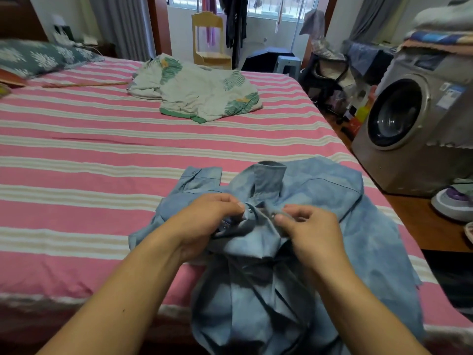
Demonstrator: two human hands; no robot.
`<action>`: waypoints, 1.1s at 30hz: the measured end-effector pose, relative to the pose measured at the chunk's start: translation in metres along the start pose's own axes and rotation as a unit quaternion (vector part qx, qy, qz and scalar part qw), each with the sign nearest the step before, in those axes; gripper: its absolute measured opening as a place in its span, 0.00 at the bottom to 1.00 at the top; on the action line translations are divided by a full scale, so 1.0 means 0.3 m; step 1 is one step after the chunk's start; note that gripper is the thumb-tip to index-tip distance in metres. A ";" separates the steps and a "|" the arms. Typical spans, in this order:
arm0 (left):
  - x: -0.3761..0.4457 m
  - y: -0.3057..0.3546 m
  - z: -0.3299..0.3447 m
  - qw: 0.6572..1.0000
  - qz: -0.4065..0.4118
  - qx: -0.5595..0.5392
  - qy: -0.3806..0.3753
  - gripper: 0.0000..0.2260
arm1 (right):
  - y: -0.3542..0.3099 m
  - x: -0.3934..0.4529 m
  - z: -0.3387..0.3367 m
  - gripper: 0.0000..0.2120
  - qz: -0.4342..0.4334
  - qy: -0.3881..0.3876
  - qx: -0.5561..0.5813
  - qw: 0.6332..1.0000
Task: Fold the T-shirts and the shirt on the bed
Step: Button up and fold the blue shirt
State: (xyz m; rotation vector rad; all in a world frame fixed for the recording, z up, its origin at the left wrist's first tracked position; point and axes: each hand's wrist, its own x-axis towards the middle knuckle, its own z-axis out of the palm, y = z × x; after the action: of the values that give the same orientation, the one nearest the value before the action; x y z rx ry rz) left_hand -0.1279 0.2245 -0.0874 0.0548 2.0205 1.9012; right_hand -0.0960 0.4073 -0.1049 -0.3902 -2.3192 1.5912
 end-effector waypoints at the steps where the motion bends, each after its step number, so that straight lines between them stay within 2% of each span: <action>1: -0.001 0.011 -0.002 0.999 0.019 0.046 0.016 0.10 | -0.015 0.000 -0.013 0.10 -0.016 0.056 0.035 0.998; 2: -0.001 0.028 -0.010 0.989 0.055 0.128 0.048 0.10 | -0.037 -0.007 -0.024 0.10 -0.044 0.108 0.060 0.991; 3: 0.004 0.050 -0.025 0.964 0.109 0.224 0.087 0.11 | -0.060 -0.024 -0.028 0.09 -0.081 0.143 0.072 0.984; 5: 0.006 0.114 -0.067 0.889 0.210 0.384 0.136 0.10 | -0.086 -0.069 -0.007 0.08 -0.151 0.148 0.053 0.976; 6: 0.003 0.142 -0.089 0.870 0.219 0.421 0.131 0.11 | -0.085 -0.090 0.016 0.07 -0.179 0.131 0.030 0.975; 7: 0.001 0.157 -0.112 0.877 0.198 0.426 0.104 0.11 | -0.074 -0.104 0.043 0.06 -0.209 0.117 0.006 0.971; 8: -0.010 0.163 -0.129 0.904 0.156 0.395 0.055 0.12 | -0.061 -0.113 0.067 0.05 -0.240 0.110 -0.013 0.964; 10: -0.045 0.151 -0.121 0.966 0.067 0.243 -0.058 0.14 | -0.040 -0.112 0.099 0.03 -0.293 0.117 -0.035 0.948; 12: -0.062 0.131 -0.097 0.986 0.036 0.134 -0.096 0.14 | -0.035 -0.111 0.113 0.03 -0.330 0.122 -0.032 0.936; 16: -0.048 0.115 -0.085 0.994 -0.006 0.099 -0.050 0.11 | -0.040 -0.113 0.115 0.03 -0.386 0.141 -0.040 0.911; 20: -0.031 0.101 -0.079 0.970 -0.002 0.241 0.004 0.15 | -0.067 -0.121 0.094 0.04 -0.422 0.146 -0.063 0.892; 23: -0.022 0.098 -0.061 0.954 0.014 0.298 0.043 0.12 | -0.047 -0.158 0.129 0.07 -0.481 0.107 -0.169 0.853; 26: -0.027 0.097 -0.065 0.966 0.017 0.253 0.047 0.16 | 0.006 -0.150 0.167 0.09 -0.480 0.098 -0.267 0.830; 28: -0.040 0.102 -0.082 0.982 0.006 0.183 0.034 0.16 | 0.035 -0.126 0.165 0.09 -0.473 0.087 -0.257 0.838; 30: -0.054 0.109 -0.095 0.991 -0.006 0.135 0.006 0.14 | 0.051 -0.118 0.154 0.07 -0.459 0.080 -0.184 0.865; 33: -0.058 0.104 -0.095 0.988 -0.003 0.153 -0.010 0.11 | 0.036 -0.124 0.139 0.05 -0.410 0.104 -0.070 0.903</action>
State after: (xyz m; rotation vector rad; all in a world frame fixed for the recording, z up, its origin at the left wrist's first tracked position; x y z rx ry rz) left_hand -0.1268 0.1952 -0.0524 0.1437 2.2782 1.5635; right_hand -0.0776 0.3611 -0.1328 0.3492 -2.0109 0.9147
